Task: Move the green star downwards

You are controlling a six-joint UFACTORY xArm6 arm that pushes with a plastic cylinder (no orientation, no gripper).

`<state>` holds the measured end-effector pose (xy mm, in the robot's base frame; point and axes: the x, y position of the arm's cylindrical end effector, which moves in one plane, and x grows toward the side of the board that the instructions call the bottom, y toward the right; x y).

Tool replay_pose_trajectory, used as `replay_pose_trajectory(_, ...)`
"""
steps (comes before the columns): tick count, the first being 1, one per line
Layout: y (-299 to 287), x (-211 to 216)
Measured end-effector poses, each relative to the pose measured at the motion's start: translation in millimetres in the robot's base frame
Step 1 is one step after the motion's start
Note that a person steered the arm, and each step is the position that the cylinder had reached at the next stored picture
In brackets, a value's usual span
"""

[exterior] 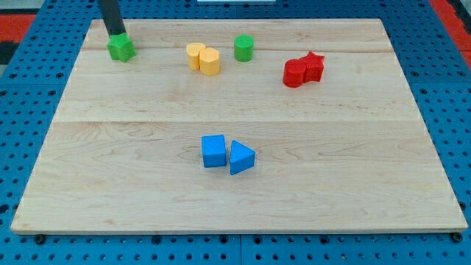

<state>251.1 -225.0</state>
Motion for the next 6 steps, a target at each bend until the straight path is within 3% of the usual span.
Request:
replay_pose_trajectory(3, 72.0, 87.9)
replay_pose_trajectory(4, 74.8, 99.6)
replay_pose_trajectory(6, 58.0, 75.4)
